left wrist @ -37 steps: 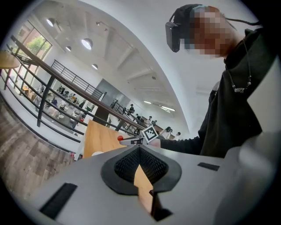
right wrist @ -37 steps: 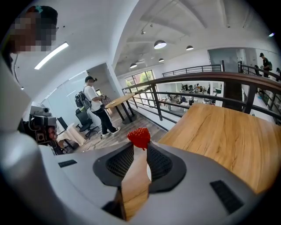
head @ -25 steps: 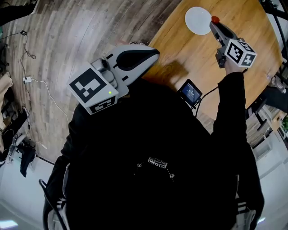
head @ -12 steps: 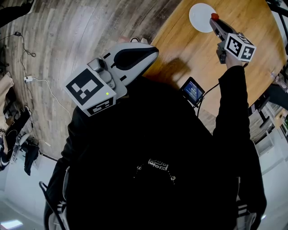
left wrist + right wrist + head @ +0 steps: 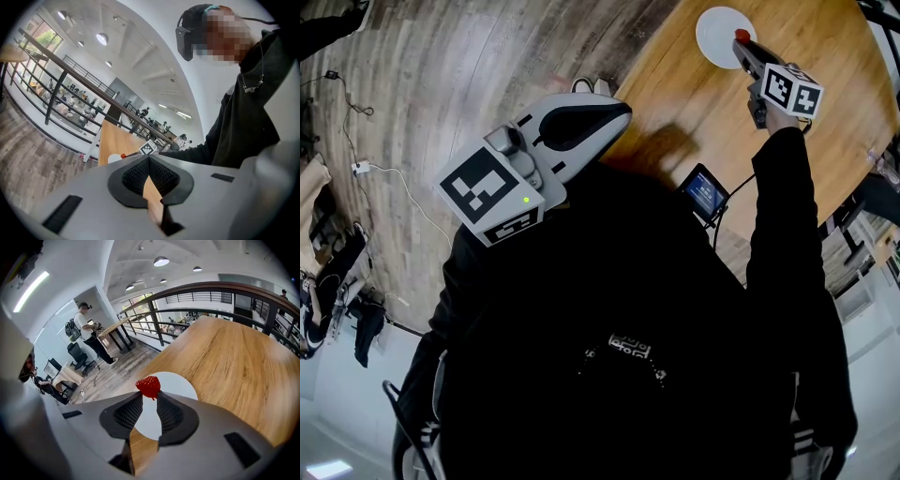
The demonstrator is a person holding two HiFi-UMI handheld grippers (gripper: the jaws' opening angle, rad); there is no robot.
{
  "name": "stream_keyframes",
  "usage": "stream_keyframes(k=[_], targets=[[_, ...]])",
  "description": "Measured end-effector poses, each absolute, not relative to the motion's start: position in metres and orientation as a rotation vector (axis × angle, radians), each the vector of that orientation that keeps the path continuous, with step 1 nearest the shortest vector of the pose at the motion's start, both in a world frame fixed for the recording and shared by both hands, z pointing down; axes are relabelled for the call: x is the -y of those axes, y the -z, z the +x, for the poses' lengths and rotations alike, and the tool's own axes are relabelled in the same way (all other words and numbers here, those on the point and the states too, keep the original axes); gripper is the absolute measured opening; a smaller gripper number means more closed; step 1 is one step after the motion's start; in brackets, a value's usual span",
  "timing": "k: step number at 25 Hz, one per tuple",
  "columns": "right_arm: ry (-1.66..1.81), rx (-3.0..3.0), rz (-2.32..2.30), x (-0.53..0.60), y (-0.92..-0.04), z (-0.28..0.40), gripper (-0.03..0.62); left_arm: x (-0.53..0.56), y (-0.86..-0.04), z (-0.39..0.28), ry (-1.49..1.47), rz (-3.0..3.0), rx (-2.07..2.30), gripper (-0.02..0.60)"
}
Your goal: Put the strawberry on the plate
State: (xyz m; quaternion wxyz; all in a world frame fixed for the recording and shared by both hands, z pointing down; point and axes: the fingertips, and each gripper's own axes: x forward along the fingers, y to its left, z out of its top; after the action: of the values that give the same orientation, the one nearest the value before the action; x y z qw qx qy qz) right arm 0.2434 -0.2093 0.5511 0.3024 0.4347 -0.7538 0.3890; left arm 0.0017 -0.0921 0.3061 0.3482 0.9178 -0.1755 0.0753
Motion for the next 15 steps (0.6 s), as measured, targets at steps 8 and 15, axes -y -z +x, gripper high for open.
stream_keyframes(k=[8, 15], targets=[[-0.992, 1.916, 1.153, 0.206, -0.578, 0.245, 0.104, 0.089, -0.313, 0.000, -0.195, 2.372, 0.456, 0.000], [-0.979, 1.849, 1.148, 0.200, -0.593, 0.245, 0.106, 0.089, -0.316, -0.005, -0.187, 2.356, 0.454, 0.000]])
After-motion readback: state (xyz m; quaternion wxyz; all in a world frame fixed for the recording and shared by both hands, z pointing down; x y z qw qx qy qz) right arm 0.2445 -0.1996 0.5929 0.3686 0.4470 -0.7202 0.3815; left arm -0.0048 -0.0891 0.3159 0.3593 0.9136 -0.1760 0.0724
